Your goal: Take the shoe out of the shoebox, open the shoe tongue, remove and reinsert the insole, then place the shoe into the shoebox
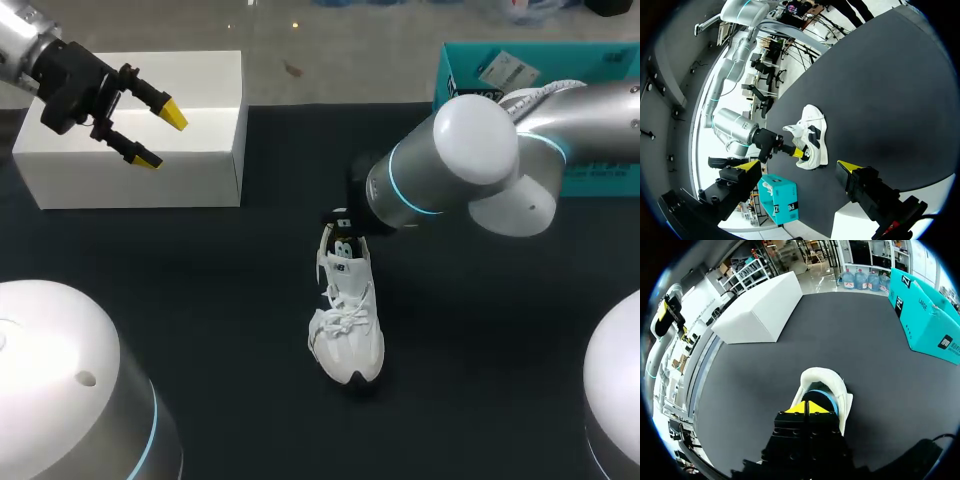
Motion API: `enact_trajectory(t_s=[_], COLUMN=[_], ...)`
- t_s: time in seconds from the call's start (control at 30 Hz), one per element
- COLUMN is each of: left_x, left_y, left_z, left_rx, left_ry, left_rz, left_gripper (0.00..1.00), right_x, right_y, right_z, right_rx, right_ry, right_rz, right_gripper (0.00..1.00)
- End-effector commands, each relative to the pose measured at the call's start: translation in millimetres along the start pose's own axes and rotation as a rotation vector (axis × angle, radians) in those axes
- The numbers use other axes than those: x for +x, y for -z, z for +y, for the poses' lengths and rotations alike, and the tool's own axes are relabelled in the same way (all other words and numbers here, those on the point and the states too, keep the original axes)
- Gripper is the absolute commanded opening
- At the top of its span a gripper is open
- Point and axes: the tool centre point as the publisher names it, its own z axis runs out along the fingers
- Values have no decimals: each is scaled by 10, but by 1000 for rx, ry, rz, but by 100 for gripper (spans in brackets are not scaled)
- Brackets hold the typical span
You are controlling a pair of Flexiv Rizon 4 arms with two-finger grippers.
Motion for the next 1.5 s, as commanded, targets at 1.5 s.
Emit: enact_trajectory(t_s=[1.5], left_x=[-5], left_y=[7], left_z=[5], left_rx=[2], left_ry=[0], left_rz=[3], left_gripper=[100], right_x=[-283], right_y=[-614], right_z=[-283], right_rx=[167], right_ry=[-90], right_rz=[-380], right_gripper=[0])
